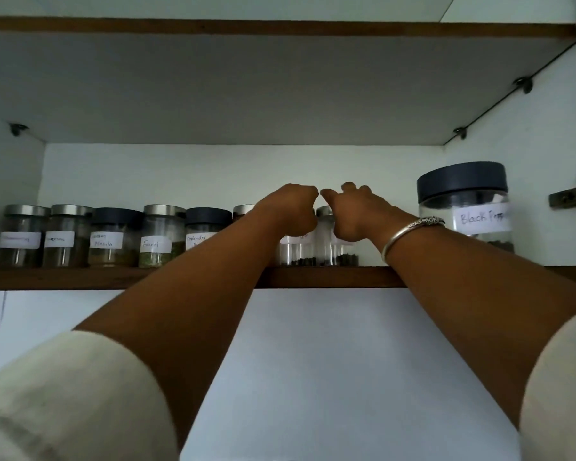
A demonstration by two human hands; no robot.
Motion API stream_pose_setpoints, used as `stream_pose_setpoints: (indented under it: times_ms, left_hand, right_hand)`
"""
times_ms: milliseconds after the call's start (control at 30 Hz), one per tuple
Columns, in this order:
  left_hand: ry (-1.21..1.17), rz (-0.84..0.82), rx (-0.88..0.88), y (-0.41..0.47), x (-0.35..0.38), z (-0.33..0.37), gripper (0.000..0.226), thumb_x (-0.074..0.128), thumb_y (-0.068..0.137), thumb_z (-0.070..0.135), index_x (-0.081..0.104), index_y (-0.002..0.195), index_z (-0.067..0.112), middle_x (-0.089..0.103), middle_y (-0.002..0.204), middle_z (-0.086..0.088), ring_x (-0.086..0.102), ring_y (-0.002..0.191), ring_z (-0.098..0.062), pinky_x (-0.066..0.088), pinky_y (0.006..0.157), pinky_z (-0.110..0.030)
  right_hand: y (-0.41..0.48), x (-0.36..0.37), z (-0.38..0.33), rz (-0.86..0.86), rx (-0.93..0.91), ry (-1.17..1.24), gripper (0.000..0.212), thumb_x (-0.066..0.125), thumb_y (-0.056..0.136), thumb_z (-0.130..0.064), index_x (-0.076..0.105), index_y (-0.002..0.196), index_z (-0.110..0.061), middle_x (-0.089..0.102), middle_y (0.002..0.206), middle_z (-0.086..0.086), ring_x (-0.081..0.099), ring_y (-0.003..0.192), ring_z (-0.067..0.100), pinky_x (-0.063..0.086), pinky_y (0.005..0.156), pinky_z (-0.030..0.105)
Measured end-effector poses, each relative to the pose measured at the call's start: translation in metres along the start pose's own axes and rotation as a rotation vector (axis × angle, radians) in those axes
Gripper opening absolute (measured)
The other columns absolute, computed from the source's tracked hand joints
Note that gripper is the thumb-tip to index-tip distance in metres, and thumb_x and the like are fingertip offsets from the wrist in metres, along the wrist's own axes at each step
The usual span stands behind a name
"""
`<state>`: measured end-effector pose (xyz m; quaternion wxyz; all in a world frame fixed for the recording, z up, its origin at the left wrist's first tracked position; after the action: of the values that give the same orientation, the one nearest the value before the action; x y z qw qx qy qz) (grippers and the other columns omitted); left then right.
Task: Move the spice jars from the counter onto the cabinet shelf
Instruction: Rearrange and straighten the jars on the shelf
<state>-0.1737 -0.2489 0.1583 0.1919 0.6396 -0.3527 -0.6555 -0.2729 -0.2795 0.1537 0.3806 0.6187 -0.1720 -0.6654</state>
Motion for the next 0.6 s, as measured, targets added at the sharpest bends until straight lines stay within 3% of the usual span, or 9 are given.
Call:
stream_pose_setpoints:
  times_ms: [133, 367, 467, 600]
  left_hand:
    - [-0.049, 0.151, 0.009, -0.03, -0.015, 0.013, 0.032, 0.05, 0.087, 0.017, 0.061, 0.117, 0.016, 0.064, 0.115, -0.007, 0.06, 0.102, -0.027, 0.05, 0.077, -0.033]
    - [-0.071, 0.14, 0.043, -0.081, -0.012, 0.047, 0.03, 0.043, 0.093, 0.036, 0.064, 0.095, 0.014, 0.064, 0.091, -0.008, 0.061, 0.083, -0.025, 0.052, 0.072, -0.035]
    - [-0.044, 0.158, -0.01, -0.097, -0.01, 0.048, 0.037, 0.033, 0.096, 0.036, 0.057, 0.077, 0.014, 0.055, 0.074, -0.006, 0.054, 0.069, -0.024, 0.043, 0.061, -0.03]
    - [0.093, 0.231, -0.049, -0.114, -0.016, 0.057, 0.034, 0.036, 0.096, 0.027, 0.064, 0.085, 0.01, 0.062, 0.08, -0.01, 0.061, 0.077, -0.029, 0.044, 0.061, -0.03]
  right_hand:
    - [-0.021, -0.019, -0.005, 0.019, -0.075, -0.059, 0.054, 0.054, 0.084, -0.019, 0.039, 0.136, -0.016, 0.046, 0.126, 0.016, 0.041, 0.121, 0.034, 0.041, 0.09, 0.041]
    - [-0.057, -0.078, 0.006, 0.171, -0.179, -0.312, 0.046, 0.056, 0.085, -0.029, 0.052, 0.129, -0.016, 0.057, 0.124, 0.013, 0.048, 0.117, 0.032, 0.037, 0.101, 0.042]
    - [-0.075, -0.103, 0.03, 0.228, -0.117, -0.342, 0.041, 0.047, 0.09, -0.036, 0.054, 0.127, -0.019, 0.058, 0.124, 0.012, 0.046, 0.12, 0.032, 0.038, 0.098, 0.045]
    - [-0.102, -0.117, 0.069, 0.235, 0.004, -0.209, 0.046, 0.027, 0.098, -0.041, 0.057, 0.117, -0.011, 0.06, 0.112, 0.017, 0.054, 0.108, 0.036, 0.041, 0.093, 0.047]
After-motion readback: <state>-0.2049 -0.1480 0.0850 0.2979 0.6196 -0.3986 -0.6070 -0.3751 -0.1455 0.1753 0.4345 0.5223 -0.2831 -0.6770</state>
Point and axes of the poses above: each hand's wrist, its own y-axis towards the middle knuckle, its own x-axis out of the palm, z = x × y, the point moved 6 cm from there along y, towards the middle knuckle
